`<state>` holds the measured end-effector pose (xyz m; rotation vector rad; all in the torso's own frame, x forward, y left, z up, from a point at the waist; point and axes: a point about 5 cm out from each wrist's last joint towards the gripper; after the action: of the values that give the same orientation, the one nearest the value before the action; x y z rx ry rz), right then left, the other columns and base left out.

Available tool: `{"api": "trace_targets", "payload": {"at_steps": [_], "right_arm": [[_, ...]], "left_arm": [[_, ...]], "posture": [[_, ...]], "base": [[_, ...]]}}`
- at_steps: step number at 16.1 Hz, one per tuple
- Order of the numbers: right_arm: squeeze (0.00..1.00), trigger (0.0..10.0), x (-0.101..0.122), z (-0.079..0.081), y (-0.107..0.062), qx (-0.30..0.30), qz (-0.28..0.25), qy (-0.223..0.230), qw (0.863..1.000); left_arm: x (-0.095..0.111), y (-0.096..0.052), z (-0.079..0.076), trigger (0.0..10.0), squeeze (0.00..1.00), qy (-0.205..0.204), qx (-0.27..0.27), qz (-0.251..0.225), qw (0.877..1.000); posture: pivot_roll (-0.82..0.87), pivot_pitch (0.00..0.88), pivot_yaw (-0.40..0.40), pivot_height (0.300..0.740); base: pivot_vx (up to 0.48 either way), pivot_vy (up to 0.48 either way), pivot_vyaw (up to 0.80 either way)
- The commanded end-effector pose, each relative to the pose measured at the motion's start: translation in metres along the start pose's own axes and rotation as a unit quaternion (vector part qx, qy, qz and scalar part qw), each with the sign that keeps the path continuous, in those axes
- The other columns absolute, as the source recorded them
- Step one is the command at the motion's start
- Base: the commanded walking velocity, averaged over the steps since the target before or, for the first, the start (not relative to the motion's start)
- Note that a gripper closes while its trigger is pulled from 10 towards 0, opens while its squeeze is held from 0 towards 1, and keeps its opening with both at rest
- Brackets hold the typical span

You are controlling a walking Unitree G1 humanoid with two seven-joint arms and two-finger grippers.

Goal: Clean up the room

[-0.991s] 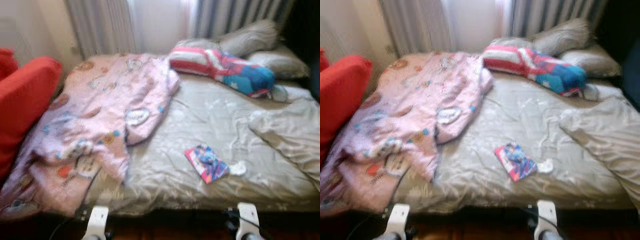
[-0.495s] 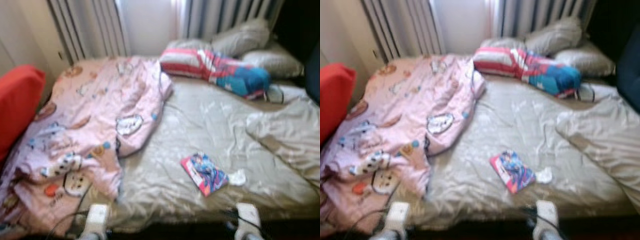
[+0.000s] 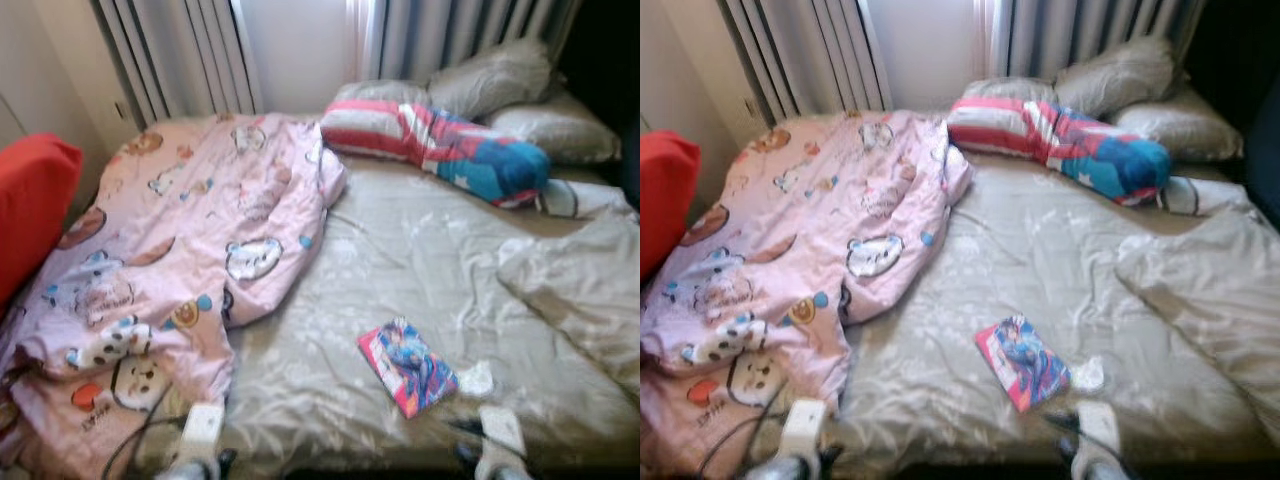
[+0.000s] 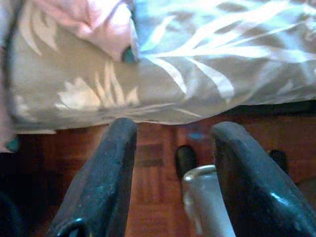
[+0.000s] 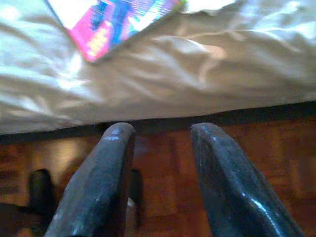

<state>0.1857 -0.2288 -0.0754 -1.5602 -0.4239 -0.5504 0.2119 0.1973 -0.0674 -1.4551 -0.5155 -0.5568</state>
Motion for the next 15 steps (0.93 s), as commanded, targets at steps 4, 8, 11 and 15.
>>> {"api": "trace_targets", "payload": {"at_steps": [4, 8, 11, 15], "right_arm": [[0.0, 10.0, 0.0039, 0.0084, 0.0018, 0.008, -0.007, 0.009, 1.0], [0.0, 10.0, 0.0044, 0.0074, 0.0017, 0.007, -0.008, 0.009, 1.0], [0.0, 10.0, 0.0061, 0.0068, 0.0018, 0.01, -0.009, -0.01, 1.0], [0.0, 10.0, 0.0071, 0.007, 0.0019, 0.011, -0.011, -0.011, 1.0]], "left_arm": [[-0.0104, -0.0028, 0.0099, 10.0, 0.0, 0.0, 0.011, 0.017, 1.0], [-0.0122, -0.0039, 0.0149, 10.0, 0.0, -0.007, 0.012, 0.017, 1.0], [-0.0133, -0.0043, 0.0159, 10.0, 0.0, -0.012, 0.014, 0.017, 1.0], [-0.0131, -0.0041, 0.0149, 10.0, 0.0, -0.012, 0.013, 0.018, 1.0]], "posture": [[0.04, 0.031, 0.002, 0.74], [0.04, 0.043, -0.004, 0.74], [0.04, 0.045, -0.007, 0.74], [0.04, 0.054, -0.008, 0.74]], "base": [[0.0, 0.0, 0.0], [0.0, 0.0, 0.0], [0.0, 0.0, 0.0], [0.0, 0.0, 0.23]]}}
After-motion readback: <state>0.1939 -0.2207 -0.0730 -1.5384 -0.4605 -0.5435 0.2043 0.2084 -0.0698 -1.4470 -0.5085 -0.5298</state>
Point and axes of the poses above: a point about 5 cm out from each wrist's last joint towards the gripper, its own y axis pointing out of the wrist towards the gripper, its own x axis along the axis of the wrist's last joint, z = x × y, and after that the axes turned 3 degrees about -y, right-handed
